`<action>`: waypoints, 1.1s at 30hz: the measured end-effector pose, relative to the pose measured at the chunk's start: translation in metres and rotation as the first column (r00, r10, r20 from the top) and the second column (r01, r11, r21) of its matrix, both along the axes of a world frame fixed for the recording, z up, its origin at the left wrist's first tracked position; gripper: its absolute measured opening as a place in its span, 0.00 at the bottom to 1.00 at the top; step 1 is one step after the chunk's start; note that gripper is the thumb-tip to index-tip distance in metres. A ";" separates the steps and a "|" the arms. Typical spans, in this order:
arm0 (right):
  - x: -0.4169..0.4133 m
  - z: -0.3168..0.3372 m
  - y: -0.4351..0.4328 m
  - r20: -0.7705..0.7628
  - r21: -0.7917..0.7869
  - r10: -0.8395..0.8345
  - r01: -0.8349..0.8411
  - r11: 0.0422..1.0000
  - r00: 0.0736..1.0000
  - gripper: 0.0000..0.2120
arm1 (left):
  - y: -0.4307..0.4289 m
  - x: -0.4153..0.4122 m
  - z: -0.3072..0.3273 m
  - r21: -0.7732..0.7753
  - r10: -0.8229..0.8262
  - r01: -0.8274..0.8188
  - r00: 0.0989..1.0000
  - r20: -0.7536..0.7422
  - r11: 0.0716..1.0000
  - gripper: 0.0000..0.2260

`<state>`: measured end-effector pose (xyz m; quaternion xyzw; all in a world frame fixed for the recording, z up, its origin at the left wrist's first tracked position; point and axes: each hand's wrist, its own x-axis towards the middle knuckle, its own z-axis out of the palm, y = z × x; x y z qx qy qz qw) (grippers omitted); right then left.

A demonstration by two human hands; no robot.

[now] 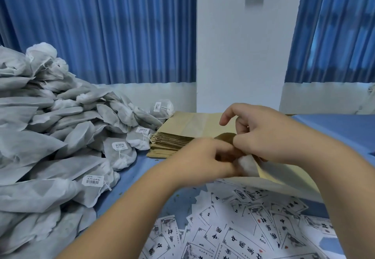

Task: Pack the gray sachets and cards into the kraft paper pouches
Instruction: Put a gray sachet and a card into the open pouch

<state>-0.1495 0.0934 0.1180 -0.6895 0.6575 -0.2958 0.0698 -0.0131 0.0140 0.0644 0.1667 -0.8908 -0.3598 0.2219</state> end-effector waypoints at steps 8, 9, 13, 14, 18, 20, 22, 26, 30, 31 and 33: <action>-0.005 -0.001 -0.003 -0.013 -0.018 -0.045 0.044 0.999 0.999 0.13 | -0.096 0.064 -0.019 -0.564 0.927 -0.750 0.368 0.079 0.346 0.13; -0.004 -0.002 -0.003 -0.016 -0.011 -0.043 0.043 0.999 0.999 0.13 | -0.104 0.073 -0.029 -0.610 0.950 -0.729 0.261 0.172 0.311 0.17; -0.001 -0.004 -0.005 -0.033 0.014 -0.031 0.031 0.999 0.999 0.14 | -0.124 0.092 -0.065 -0.594 0.927 -0.724 0.180 0.329 0.351 0.20; -0.001 -0.004 -0.005 -0.038 0.017 -0.029 0.029 0.999 0.999 0.14 | -0.127 0.095 -0.070 -0.604 0.928 -0.714 0.190 0.320 0.354 0.19; -0.001 -0.005 -0.007 -0.042 0.013 -0.027 0.028 1.000 0.999 0.14 | -0.131 0.097 -0.075 -0.669 0.933 -0.651 0.231 0.276 0.359 0.13; -0.002 -0.005 -0.007 -0.038 0.012 -0.025 0.025 1.000 0.999 0.14 | -0.130 0.096 -0.073 -0.676 0.927 -0.634 0.261 0.270 0.375 0.07; -0.003 -0.006 -0.006 -0.024 0.013 -0.019 0.020 1.000 1.000 0.15 | -0.127 0.094 -0.068 -0.664 0.933 -0.656 0.268 0.239 0.359 0.03; -0.006 -0.006 -0.005 -0.001 0.010 -0.021 0.021 1.000 1.000 0.15 | -0.116 0.087 -0.037 -0.579 0.919 -0.715 0.332 0.212 0.392 0.10; -0.009 -0.004 -0.005 -0.001 0.005 -0.039 0.039 0.999 0.999 0.14 | -0.087 0.074 0.014 -0.348 0.798 -0.722 0.575 0.181 0.599 0.13; -0.010 -0.004 -0.005 0.000 0.005 -0.045 0.045 0.999 0.999 0.14 | -0.077 0.070 0.025 -0.231 0.749 -0.713 0.645 0.154 0.662 0.12; -0.012 -0.003 -0.004 0.007 0.002 -0.053 0.053 0.999 0.999 0.14 | -0.058 0.064 0.041 -0.021 0.654 -0.655 0.752 0.081 0.756 0.08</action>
